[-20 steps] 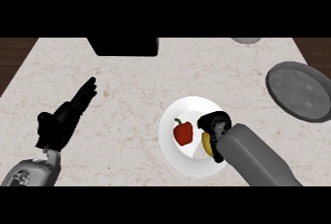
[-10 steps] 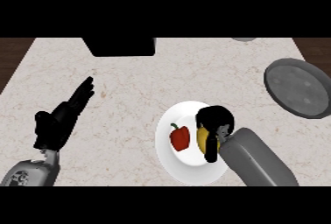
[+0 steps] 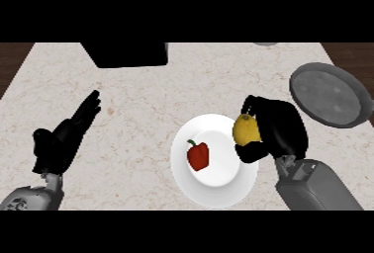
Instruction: Pick the lemon from the plate and place it in the pan
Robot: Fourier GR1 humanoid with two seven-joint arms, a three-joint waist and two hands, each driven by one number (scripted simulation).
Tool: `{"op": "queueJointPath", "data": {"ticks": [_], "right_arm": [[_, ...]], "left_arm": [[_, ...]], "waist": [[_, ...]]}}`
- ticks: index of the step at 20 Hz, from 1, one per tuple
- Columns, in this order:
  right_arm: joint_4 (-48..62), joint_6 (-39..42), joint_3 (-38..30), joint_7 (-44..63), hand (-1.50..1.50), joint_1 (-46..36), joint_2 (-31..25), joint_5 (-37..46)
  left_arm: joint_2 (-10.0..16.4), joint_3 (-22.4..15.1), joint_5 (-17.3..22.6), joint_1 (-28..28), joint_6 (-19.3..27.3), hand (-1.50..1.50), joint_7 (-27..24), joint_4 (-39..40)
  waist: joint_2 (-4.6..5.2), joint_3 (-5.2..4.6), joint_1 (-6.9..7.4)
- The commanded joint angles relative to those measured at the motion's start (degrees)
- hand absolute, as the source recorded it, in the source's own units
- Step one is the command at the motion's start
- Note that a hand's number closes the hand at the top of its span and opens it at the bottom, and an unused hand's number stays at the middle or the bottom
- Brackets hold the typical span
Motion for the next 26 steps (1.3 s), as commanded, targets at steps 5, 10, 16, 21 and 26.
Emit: {"op": "queueJointPath", "data": {"ticks": [5, 10, 16, 21, 26], "right_arm": [[-21.57, -10.62, -1.27, 3.79, 1.50, 13.96, -2.96, 8.85], [-16.52, -20.46, -10.33, -2.04, 1.50, 18.32, -2.95, 6.37], [-5.16, -26.48, -24.09, -15.72, 1.50, 15.66, -4.73, -9.09], [11.65, -27.49, -28.74, -22.84, 1.50, 5.32, -6.48, -9.36], [30.64, -36.86, -34.14, -32.79, 1.50, 0.63, -8.37, -8.88]], "left_arm": [[0.12, 0.95, 0.16, -0.45, -2.49, 0.00, -2.38, 1.63], [-1.08, -0.85, -1.97, 0.31, -1.65, 0.00, 1.32, -3.37], [-1.04, 1.16, -1.56, -3.86, -4.02, 0.00, -0.44, 1.93], [-3.57, -0.23, -3.48, -0.55, -3.78, 0.00, -2.69, 1.35], [-3.01, 0.67, -2.32, -1.30, -4.89, 0.00, 0.07, -1.01]], "waist": [[1.06, -0.05, 2.33], [1.23, 0.02, 3.34], [1.40, 0.01, 3.38], [1.37, -0.03, 3.91], [1.53, 0.03, 4.60]]}}
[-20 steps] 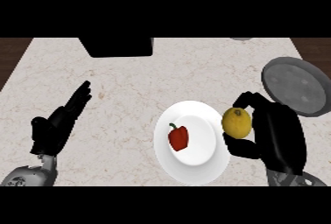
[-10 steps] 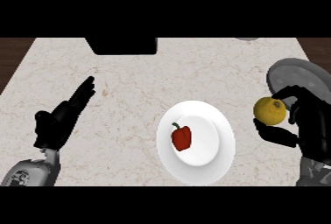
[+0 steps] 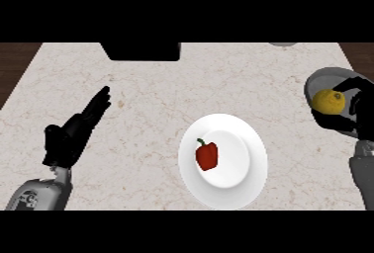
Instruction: Pick the lemon from the plate and place it in the pan
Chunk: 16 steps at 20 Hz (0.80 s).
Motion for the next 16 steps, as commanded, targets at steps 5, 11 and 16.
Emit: {"op": "queueJointPath", "data": {"ticks": [5, 11, 16], "right_arm": [[30.84, -7.75, -8.72, -17.66, 1.50, -13.38, -4.75, -4.10], [49.21, -10.60, -13.72, -29.50, 1.50, -20.96, -8.79, -7.09], [58.51, -13.68, -16.53, -37.76, 1.50, -23.39, -10.89, -8.34]], "left_arm": [[-0.83, -0.62, -1.07, 1.80, -0.97, 0.00, 1.25, -3.39], [-3.16, -1.28, -1.94, -1.35, -0.58, 0.00, 3.68, -2.11], [-0.74, 2.29, -1.04, -0.97, -2.67, 0.00, -0.56, -0.31]], "waist": [[0.16, 0.04, 0.88], [0.32, 0.08, 1.03], [0.63, 0.13, 1.52]]}}
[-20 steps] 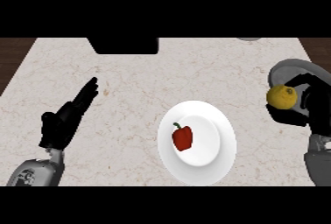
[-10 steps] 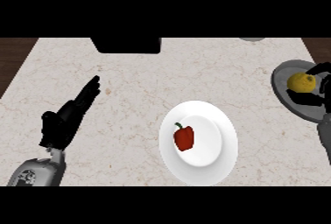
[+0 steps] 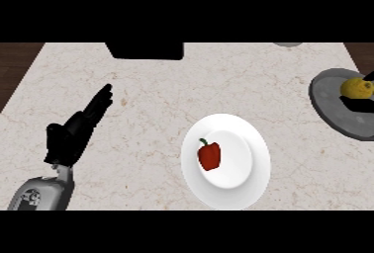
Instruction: Pick the lemon from the plate and place it in the pan
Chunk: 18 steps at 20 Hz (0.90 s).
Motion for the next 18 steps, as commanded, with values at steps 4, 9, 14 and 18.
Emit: {"op": "queueJointPath", "data": {"ticks": [4, 9, 14, 18], "right_arm": [[12.97, -3.17, -3.63, -7.03, 1.50, -5.57, -3.27, -1.11], [19.59, 8.27, -2.49, 4.75, -1.50, -5.46, -6.14, 0.32], [19.09, 12.25, -6.32, -0.77, -1.50, -6.10, -7.08, -3.79], [17.02, 11.87, -12.60, -6.10, -1.50, -7.08, -4.95, -10.39]], "left_arm": [[-1.71, -1.59, -2.11, -0.16, 0.19, 0.00, -1.93, 1.39], [-0.67, -0.35, -0.41, -1.86, -1.04, 0.00, -0.42, 0.14], [-2.09, -1.69, -1.76, -2.26, 0.30, 0.00, 1.00, -1.17], [-2.39, -2.37, -1.89, -2.54, -0.05, 0.00, 1.70, -0.70]], "waist": [[0.58, 0.13, 1.24], [1.17, 0.27, 2.40], [1.16, 0.41, 2.17], [1.34, 0.58, 1.94]]}}
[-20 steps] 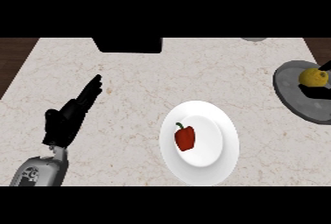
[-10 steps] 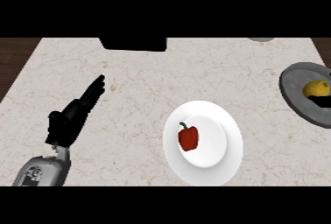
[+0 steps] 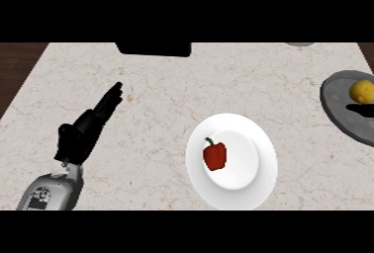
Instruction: Pick the lemon from the plate and place it in the pan
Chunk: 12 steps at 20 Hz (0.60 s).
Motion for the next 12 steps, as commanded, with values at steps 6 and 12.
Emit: {"op": "queueJointPath", "data": {"ticks": [6, 12], "right_arm": [[-1.03, 10.06, -13.56, -11.82, -1.50, 1.28, -0.69, -14.46], [0.54, 23.42, -15.98, -17.91, -1.50, 7.26, -4.59, -17.44]], "left_arm": [[-0.87, -0.08, -0.26, 1.10, 0.68, 0.00, -0.08, 0.00], [0.71, 1.04, 0.23, 0.92, -0.88, 0.00, -0.32, 0.79]], "waist": [[-0.11, 0.10, -1.04], [-0.33, -0.02, -1.79]]}}
